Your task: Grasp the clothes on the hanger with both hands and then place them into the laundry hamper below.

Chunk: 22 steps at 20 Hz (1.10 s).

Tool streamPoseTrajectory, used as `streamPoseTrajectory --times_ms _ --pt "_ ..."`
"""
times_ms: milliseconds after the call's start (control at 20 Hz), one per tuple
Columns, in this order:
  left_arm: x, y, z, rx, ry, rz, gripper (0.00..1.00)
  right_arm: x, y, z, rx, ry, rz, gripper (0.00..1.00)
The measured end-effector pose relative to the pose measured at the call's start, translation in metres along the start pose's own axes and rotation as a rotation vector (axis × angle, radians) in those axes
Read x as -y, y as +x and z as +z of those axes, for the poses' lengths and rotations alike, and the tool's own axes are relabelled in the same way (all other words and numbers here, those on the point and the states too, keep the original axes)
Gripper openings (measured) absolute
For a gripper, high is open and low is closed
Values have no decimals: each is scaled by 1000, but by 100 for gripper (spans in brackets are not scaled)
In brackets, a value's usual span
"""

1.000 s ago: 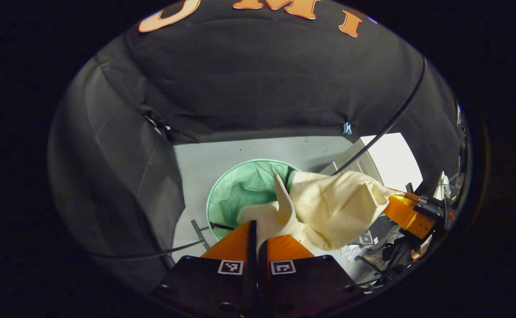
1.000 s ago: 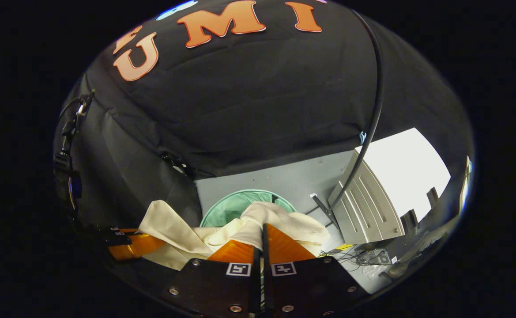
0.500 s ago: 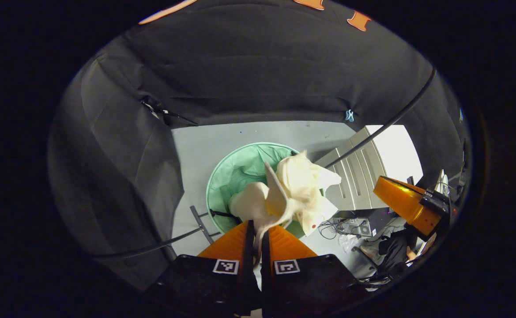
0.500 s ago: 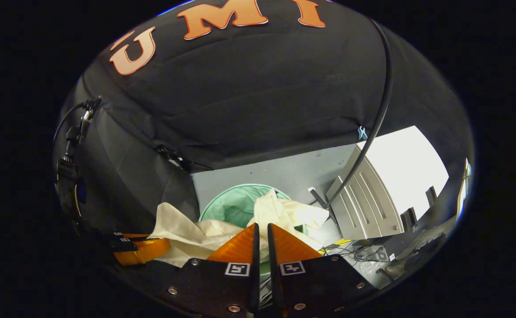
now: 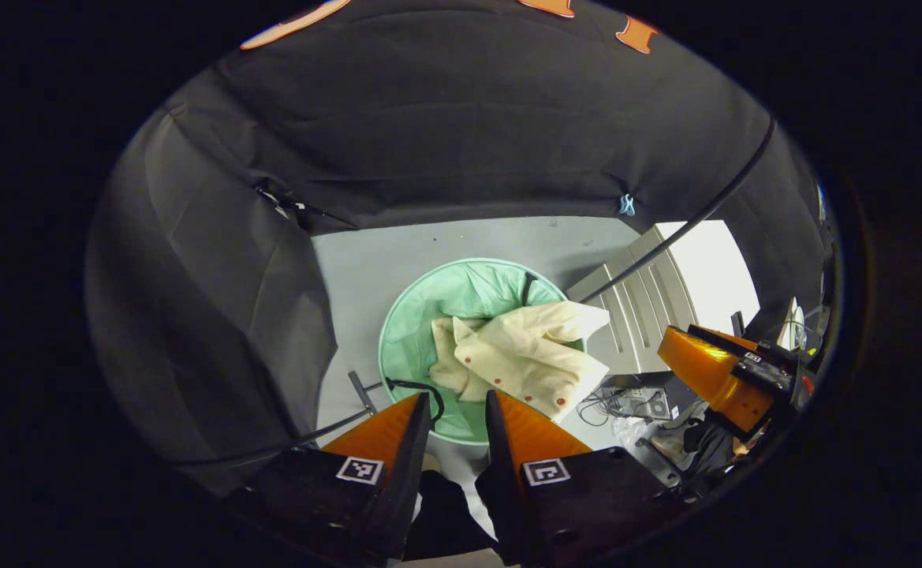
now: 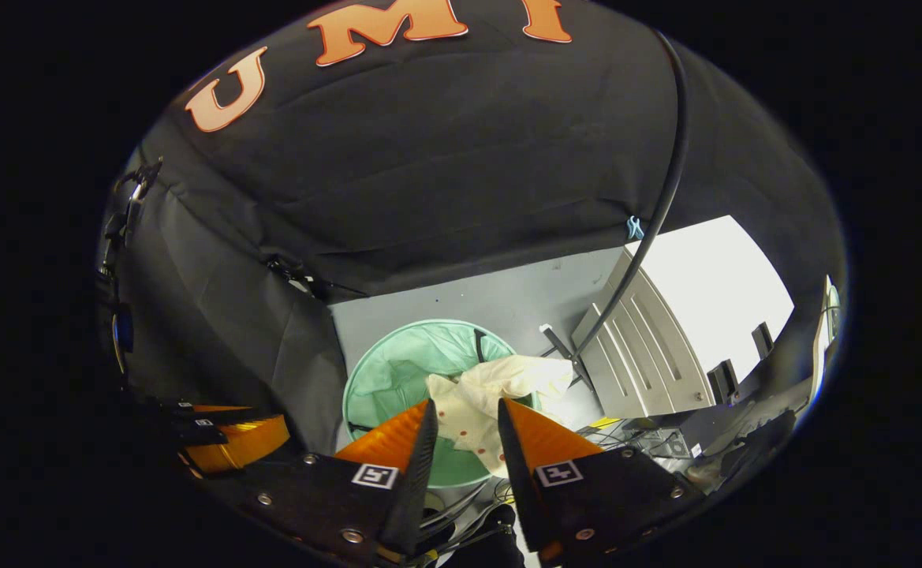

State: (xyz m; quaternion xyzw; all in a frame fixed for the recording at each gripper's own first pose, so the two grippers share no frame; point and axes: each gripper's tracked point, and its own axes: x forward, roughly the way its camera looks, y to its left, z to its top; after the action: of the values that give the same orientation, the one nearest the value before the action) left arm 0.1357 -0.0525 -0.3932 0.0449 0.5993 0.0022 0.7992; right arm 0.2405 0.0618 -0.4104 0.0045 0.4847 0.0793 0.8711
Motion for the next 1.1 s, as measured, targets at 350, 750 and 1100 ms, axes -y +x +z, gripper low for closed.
streamPoseTrajectory --times_ms 350,750,1100 --pt "6 -7 -4 38 1 -12 100 5 -8 -5 37 -48 -16 86" --pt "6 -25 -26 88 -17 -28 98 10 -37 -11 105 -45 -39 94" --pt "2 -82 -23 221 -53 -23 98 17 -102 10 239 -100 -75 94"
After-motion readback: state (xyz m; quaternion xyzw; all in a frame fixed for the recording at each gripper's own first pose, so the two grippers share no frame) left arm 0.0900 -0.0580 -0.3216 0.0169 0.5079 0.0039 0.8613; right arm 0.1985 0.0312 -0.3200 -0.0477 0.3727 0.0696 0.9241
